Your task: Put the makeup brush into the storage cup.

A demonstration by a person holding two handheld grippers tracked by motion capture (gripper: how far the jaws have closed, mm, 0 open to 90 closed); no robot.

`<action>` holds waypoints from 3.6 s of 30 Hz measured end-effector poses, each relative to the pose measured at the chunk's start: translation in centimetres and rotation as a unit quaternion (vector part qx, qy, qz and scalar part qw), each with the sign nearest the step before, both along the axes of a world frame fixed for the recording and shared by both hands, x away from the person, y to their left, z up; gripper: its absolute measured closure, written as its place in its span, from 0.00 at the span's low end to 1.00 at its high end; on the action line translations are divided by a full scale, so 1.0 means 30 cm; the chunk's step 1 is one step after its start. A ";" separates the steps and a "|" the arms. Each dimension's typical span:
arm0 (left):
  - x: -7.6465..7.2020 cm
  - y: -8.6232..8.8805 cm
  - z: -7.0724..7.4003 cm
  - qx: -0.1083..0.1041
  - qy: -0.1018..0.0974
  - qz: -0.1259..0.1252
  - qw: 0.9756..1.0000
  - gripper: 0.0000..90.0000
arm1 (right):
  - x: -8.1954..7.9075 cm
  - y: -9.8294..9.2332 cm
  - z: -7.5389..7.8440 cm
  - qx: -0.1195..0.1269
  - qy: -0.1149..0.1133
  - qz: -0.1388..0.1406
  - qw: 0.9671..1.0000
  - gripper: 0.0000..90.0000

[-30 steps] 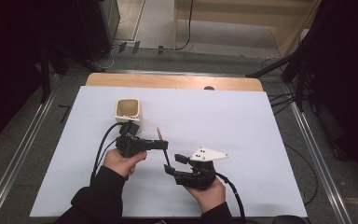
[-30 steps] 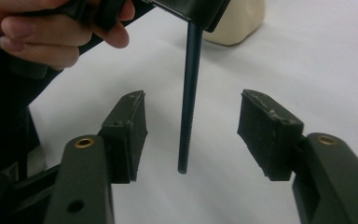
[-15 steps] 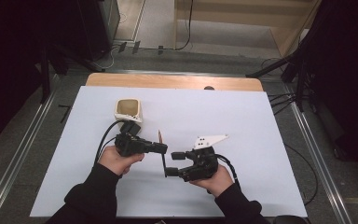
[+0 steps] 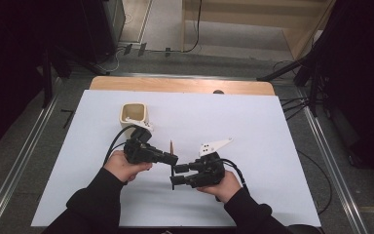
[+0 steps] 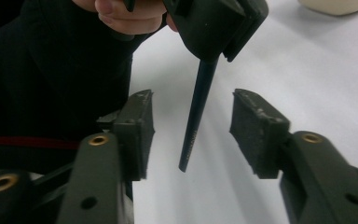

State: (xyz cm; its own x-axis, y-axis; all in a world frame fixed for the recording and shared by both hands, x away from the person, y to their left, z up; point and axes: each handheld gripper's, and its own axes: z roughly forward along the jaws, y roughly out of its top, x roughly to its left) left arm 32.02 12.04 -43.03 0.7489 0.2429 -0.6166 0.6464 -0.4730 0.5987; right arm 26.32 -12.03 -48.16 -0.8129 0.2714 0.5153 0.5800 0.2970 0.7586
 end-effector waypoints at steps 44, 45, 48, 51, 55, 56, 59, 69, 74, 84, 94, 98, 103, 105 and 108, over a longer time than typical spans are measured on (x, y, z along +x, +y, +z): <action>-0.035 0.001 -0.021 -0.053 -0.080 0.052 0.994 0.36 | 0.011 -0.002 -0.018 0.018 0.025 -0.029 0.999 0.94; -0.035 0.001 -0.021 -0.061 -0.075 0.056 0.994 0.35 | 0.011 -0.003 -0.018 0.018 0.027 -0.029 0.999 0.94; -0.038 0.001 -0.020 -0.067 -0.071 0.069 0.993 0.39 | 0.012 -0.002 -0.020 0.020 0.030 -0.032 0.999 0.94; -0.046 0.002 -0.018 -0.069 -0.072 0.079 0.992 0.52 | 0.013 -0.001 -0.021 0.022 0.028 -0.035 0.999 0.94; -0.056 0.003 -0.014 -0.066 -0.081 0.094 0.990 0.62 | 0.014 -0.001 -0.021 0.024 0.031 -0.037 0.999 0.94; -0.057 0.003 -0.014 -0.068 -0.079 0.095 0.990 0.67 | 0.014 -0.002 -0.021 0.024 0.032 -0.039 0.998 0.94; -0.058 0.003 -0.015 -0.069 -0.072 0.095 0.990 0.73 | 0.015 -0.003 -0.021 0.024 0.035 -0.040 0.998 0.94; -0.060 -0.003 -0.019 -0.068 -0.070 0.100 0.990 0.90 | 0.019 -0.003 -0.024 0.030 0.041 -0.046 0.998 0.94; -0.058 -0.005 -0.021 -0.067 -0.063 0.101 0.991 0.92 | 0.019 -0.001 -0.025 0.029 0.040 -0.046 0.998 0.94; -0.047 -0.001 -0.022 -0.062 -0.048 0.099 0.992 0.93 | 0.020 0.000 -0.025 0.020 0.033 -0.054 0.998 0.83; -0.027 0.030 -0.012 -0.044 -0.049 0.106 0.992 0.93 | 0.021 -0.019 -0.006 -0.012 -0.010 -0.067 0.998 0.51; -0.020 0.042 -0.009 -0.039 -0.048 0.107 0.992 0.93 | 0.019 -0.022 -0.003 -0.031 -0.030 -0.064 0.997 0.47; -0.016 0.053 -0.007 -0.031 -0.049 0.108 0.992 0.93 | 0.019 -0.028 0.000 -0.039 -0.039 -0.066 0.996 0.42; -0.015 0.054 -0.006 -0.028 -0.050 0.107 0.993 0.93 | 0.017 -0.029 0.001 -0.049 -0.052 -0.071 0.995 0.40; -0.015 0.055 -0.006 -0.024 -0.050 0.104 0.993 0.93 | 0.012 -0.032 0.006 -0.064 -0.076 -0.080 0.992 0.36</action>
State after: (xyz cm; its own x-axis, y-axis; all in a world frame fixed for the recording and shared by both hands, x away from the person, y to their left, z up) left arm 31.58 13.67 -43.21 0.7433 0.3707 -0.5568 0.6636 -0.3042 0.6834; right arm 26.69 -12.97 -47.99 -0.8197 0.4587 0.3431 0.5093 0.3096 0.8030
